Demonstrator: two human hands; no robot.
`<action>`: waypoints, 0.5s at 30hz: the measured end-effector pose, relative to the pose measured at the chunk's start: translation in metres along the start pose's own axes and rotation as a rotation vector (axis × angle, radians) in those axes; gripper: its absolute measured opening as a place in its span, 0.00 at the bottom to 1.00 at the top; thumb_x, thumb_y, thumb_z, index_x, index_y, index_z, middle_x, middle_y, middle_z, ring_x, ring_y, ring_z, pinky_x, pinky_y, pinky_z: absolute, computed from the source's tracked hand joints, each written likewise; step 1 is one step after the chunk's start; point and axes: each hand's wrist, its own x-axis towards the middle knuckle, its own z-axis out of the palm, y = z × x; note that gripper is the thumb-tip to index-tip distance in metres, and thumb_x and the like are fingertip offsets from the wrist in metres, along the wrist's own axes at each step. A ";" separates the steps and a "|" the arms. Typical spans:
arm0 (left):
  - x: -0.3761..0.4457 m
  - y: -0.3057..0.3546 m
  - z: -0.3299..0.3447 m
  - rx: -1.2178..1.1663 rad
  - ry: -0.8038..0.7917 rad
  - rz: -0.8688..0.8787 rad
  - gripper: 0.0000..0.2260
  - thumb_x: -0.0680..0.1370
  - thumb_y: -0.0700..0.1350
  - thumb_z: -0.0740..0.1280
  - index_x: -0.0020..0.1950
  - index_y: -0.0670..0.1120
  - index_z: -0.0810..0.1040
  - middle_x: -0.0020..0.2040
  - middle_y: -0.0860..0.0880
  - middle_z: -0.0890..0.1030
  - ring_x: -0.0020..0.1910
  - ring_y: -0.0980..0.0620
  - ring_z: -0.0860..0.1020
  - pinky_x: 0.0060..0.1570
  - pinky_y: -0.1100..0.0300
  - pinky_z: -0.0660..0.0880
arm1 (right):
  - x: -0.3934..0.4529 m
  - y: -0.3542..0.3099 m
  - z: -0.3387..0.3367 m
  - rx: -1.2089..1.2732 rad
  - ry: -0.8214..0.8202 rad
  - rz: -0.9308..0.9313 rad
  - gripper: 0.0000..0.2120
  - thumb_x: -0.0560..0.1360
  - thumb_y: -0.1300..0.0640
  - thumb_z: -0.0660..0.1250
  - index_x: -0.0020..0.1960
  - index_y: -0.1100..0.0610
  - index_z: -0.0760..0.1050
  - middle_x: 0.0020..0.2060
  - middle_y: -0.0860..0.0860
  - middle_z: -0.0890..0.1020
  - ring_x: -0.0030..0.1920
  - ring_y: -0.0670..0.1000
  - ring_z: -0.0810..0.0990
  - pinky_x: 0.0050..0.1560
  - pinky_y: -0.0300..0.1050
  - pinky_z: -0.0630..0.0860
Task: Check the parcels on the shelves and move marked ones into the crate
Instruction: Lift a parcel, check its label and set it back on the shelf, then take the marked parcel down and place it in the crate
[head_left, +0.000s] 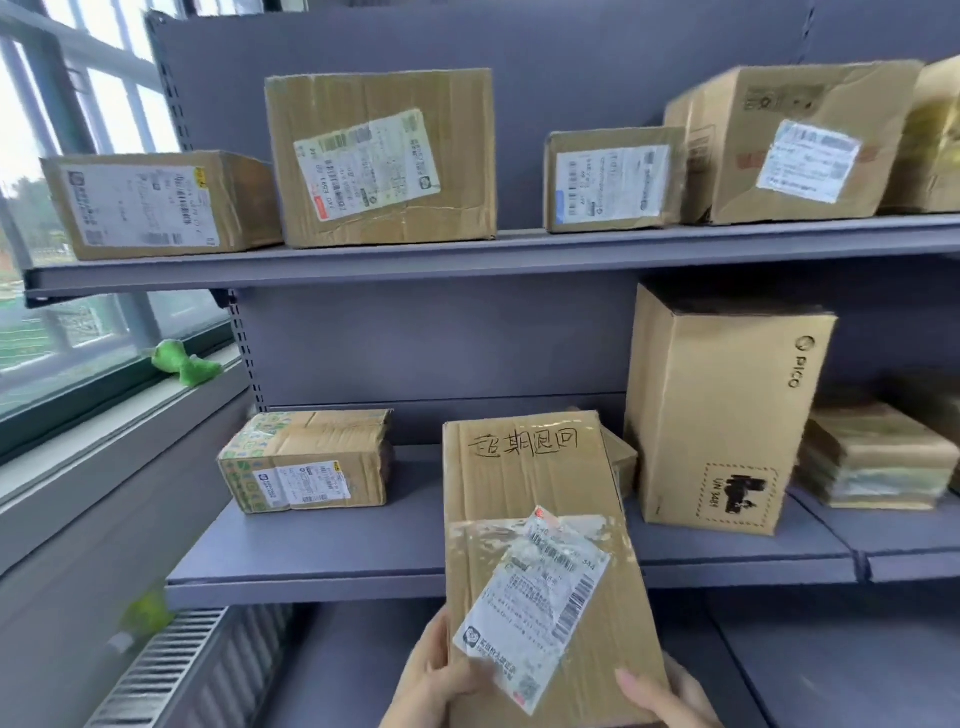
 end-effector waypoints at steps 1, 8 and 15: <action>-0.003 -0.004 0.006 0.003 0.002 -0.001 0.34 0.51 0.37 0.74 0.58 0.38 0.76 0.51 0.37 0.83 0.47 0.41 0.83 0.41 0.56 0.80 | -0.012 -0.001 -0.012 0.018 -0.029 -0.015 0.35 0.46 0.54 0.77 0.53 0.57 0.78 0.43 0.50 0.86 0.41 0.46 0.84 0.38 0.35 0.77; -0.016 -0.010 0.059 0.106 0.168 0.112 0.44 0.41 0.55 0.83 0.54 0.40 0.78 0.48 0.42 0.84 0.45 0.46 0.84 0.39 0.56 0.80 | -0.093 -0.011 -0.102 -0.107 -0.067 0.010 0.46 0.49 0.53 0.81 0.65 0.48 0.70 0.60 0.45 0.80 0.60 0.44 0.77 0.62 0.45 0.71; -0.022 0.007 0.064 0.428 -0.006 -0.024 0.55 0.48 0.59 0.82 0.71 0.45 0.65 0.59 0.47 0.81 0.59 0.48 0.78 0.65 0.47 0.69 | -0.125 -0.058 -0.164 -0.312 -0.071 -0.053 0.49 0.41 0.49 0.80 0.62 0.50 0.73 0.58 0.47 0.81 0.56 0.46 0.80 0.48 0.36 0.77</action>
